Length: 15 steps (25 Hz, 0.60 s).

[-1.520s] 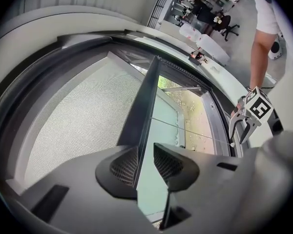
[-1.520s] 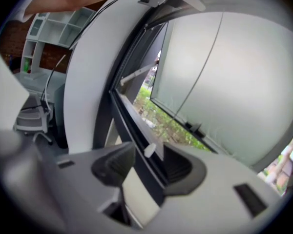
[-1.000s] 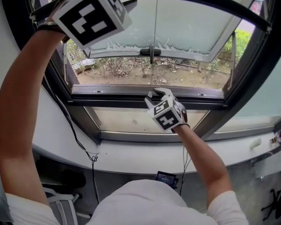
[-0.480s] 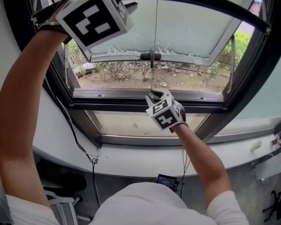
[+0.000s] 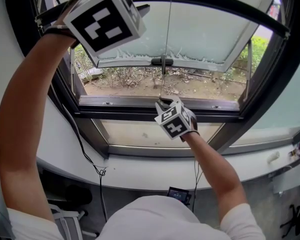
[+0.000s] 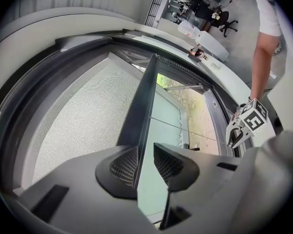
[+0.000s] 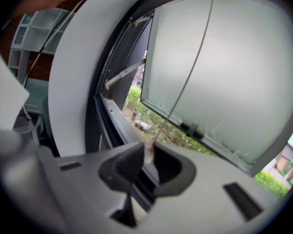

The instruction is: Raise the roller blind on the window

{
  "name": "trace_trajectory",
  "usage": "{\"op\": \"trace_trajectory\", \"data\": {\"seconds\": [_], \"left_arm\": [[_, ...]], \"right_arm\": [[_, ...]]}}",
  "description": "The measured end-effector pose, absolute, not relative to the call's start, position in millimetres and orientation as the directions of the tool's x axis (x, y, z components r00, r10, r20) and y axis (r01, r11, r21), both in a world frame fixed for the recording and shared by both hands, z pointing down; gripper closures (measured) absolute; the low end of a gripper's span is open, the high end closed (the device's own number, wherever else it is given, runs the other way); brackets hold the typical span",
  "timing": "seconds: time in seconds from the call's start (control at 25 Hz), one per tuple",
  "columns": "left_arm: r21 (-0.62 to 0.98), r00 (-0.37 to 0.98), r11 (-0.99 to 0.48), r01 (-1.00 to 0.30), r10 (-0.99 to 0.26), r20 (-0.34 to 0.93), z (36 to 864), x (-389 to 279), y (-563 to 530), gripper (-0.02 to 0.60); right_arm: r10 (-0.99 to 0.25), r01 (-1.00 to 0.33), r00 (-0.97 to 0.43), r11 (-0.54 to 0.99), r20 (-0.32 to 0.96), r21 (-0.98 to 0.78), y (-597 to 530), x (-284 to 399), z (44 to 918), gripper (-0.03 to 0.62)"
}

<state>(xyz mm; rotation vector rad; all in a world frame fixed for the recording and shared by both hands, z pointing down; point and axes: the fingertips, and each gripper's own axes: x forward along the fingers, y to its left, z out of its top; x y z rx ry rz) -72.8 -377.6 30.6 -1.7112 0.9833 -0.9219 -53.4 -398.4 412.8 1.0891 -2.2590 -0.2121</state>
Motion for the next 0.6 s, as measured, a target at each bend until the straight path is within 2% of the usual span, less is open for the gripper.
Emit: {"op": "trace_trajectory", "data": {"seconds": [0.6], "left_arm": [[-0.943,0.407,-0.253,-0.214,-0.901,0.150,30.6,-72.6,-378.9,0.471]], "right_arm": [[-0.760,-0.592,-0.434,0.645,0.484,0.482,-393.4,-41.7,412.8,0.536]]}}
